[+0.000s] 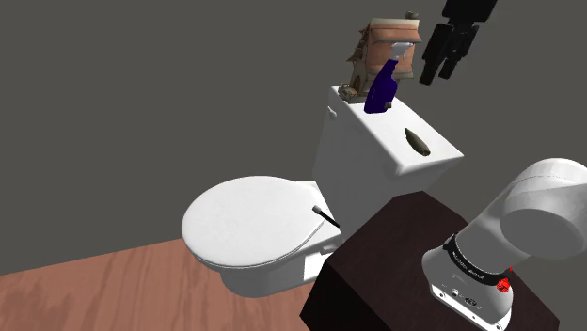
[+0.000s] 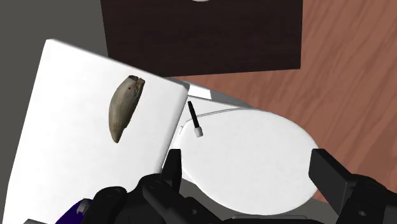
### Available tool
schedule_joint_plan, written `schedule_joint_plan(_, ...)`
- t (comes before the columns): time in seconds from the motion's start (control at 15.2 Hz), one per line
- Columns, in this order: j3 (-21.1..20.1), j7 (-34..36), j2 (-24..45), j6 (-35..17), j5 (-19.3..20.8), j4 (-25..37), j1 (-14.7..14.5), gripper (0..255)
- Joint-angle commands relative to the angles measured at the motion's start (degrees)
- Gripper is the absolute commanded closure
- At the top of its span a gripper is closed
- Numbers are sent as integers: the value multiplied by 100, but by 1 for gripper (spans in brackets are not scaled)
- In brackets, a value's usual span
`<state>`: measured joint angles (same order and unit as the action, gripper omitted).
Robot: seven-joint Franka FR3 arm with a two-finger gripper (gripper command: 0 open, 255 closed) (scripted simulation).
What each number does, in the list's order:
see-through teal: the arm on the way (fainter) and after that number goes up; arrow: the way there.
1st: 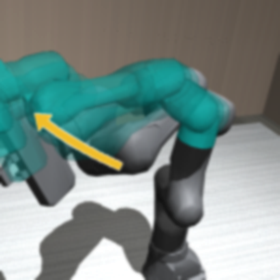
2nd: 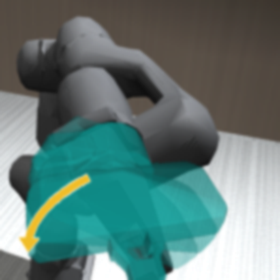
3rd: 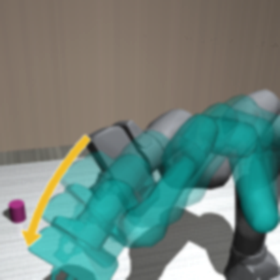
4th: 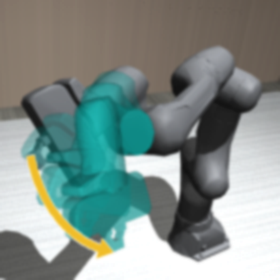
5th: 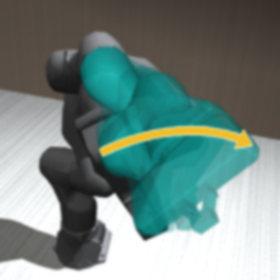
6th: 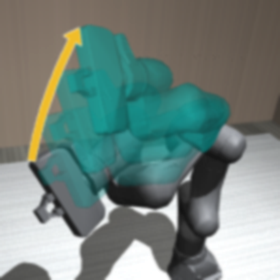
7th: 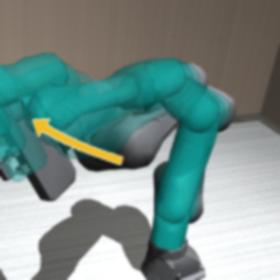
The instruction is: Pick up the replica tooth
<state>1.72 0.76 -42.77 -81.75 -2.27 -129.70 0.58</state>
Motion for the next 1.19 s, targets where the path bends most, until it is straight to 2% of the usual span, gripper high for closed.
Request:
schedule_joint_plan(0.0,0,0,0,0,0,0,0,0)
schedule_joint_plan(0.59,332,207,-221,-1555,628,-1547,612,0)
schedule_joint_plan(1.12,740,446,57,-3105,1282,-2574,1295,0)
